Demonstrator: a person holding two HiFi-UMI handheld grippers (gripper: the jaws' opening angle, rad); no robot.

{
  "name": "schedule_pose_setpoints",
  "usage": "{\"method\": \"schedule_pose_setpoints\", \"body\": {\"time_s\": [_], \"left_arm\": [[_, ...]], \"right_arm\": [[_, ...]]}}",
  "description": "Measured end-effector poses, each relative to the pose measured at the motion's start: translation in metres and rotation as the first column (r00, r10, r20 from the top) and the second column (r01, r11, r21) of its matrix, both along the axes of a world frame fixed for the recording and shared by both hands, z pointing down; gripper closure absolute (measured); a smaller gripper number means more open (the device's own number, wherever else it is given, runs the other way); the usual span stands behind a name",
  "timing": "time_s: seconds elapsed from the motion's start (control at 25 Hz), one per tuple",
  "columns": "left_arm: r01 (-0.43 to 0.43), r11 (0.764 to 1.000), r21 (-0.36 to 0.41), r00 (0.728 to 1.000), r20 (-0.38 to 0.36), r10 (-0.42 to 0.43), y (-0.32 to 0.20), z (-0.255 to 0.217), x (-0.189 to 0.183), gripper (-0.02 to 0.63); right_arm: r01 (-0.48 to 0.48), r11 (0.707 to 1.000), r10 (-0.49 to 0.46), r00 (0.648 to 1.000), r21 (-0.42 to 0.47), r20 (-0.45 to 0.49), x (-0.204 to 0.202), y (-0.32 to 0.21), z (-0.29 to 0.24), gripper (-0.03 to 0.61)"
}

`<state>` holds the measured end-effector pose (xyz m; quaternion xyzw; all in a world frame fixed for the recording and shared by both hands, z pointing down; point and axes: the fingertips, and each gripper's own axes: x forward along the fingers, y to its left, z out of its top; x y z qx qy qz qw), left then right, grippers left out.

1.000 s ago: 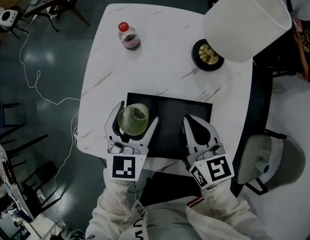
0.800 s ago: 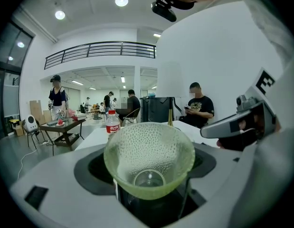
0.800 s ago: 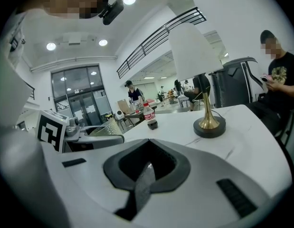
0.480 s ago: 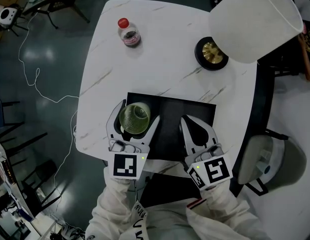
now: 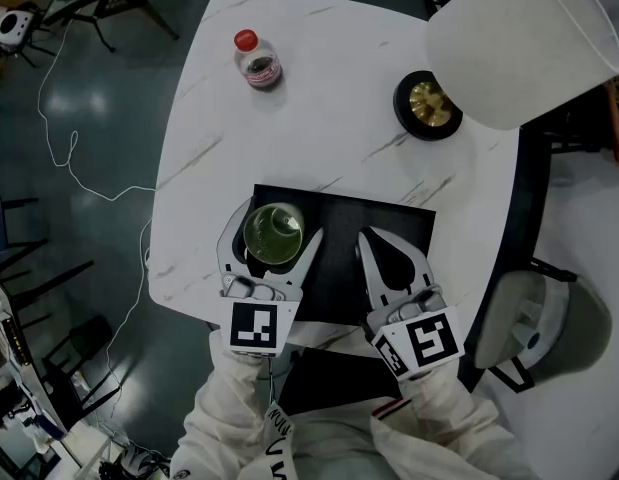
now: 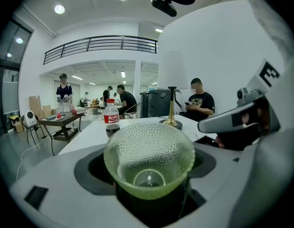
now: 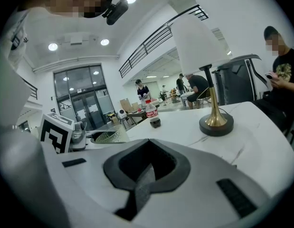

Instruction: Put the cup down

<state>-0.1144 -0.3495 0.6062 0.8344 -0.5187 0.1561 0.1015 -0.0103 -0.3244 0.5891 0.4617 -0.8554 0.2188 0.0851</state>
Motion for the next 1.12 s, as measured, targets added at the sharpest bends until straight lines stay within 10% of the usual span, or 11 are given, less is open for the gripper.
{"method": "schedule_pose_setpoints", "body": {"time_s": [1.12], "left_arm": [[-0.017,1.000,0.008,1.000,0.015,0.016,-0.0072,0.0059,0.0042,0.204]], "right_arm": [[0.011,1.000,-0.011,1.000,-0.013,0.012,-0.0041,-0.0087,0.0071,0.572]]}}
